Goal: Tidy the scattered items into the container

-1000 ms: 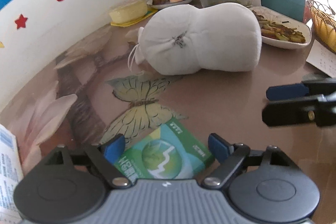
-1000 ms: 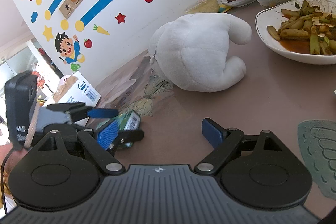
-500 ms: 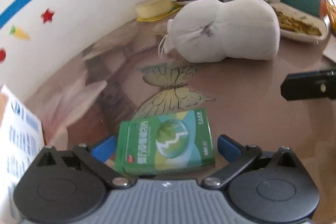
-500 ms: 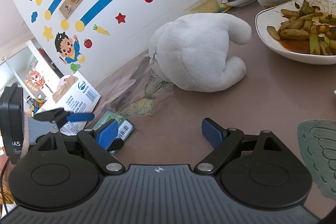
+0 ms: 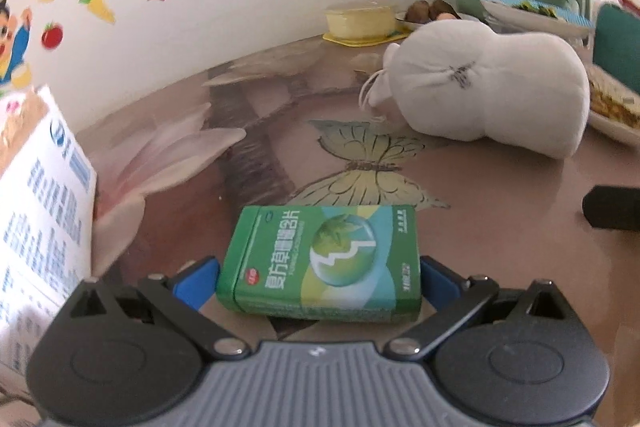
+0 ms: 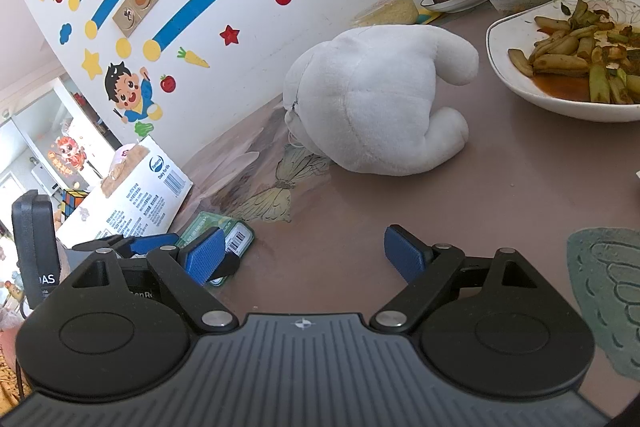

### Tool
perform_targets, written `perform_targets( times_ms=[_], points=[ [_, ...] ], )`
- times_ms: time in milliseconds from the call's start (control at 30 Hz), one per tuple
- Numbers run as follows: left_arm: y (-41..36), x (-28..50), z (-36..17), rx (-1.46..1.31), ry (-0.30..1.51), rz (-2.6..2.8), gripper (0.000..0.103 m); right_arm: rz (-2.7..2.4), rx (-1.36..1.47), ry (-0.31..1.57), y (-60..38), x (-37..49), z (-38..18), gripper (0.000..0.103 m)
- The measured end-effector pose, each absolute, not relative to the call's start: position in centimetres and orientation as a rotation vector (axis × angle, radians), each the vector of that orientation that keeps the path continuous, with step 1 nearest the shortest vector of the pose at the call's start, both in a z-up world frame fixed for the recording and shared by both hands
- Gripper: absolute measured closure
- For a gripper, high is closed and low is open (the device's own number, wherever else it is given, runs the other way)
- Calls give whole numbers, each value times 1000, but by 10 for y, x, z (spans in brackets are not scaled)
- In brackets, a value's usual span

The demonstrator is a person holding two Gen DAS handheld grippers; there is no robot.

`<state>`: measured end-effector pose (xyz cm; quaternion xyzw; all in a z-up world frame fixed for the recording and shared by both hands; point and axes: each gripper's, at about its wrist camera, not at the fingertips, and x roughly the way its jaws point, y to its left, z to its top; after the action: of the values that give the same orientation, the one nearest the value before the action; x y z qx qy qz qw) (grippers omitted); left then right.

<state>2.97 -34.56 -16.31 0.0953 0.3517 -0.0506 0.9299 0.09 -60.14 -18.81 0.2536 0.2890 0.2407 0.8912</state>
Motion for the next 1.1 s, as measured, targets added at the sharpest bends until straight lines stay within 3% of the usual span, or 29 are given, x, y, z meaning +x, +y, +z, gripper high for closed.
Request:
perform_targets(
  times_ms=[167,1100],
  points=[
    [-335,37,-165,36,782,-65,0,500,528,600,-602,2,-189,0],
    [-347,43,-164,12,803,25,0,513,543,605,-603,0,-188,0]
  ],
)
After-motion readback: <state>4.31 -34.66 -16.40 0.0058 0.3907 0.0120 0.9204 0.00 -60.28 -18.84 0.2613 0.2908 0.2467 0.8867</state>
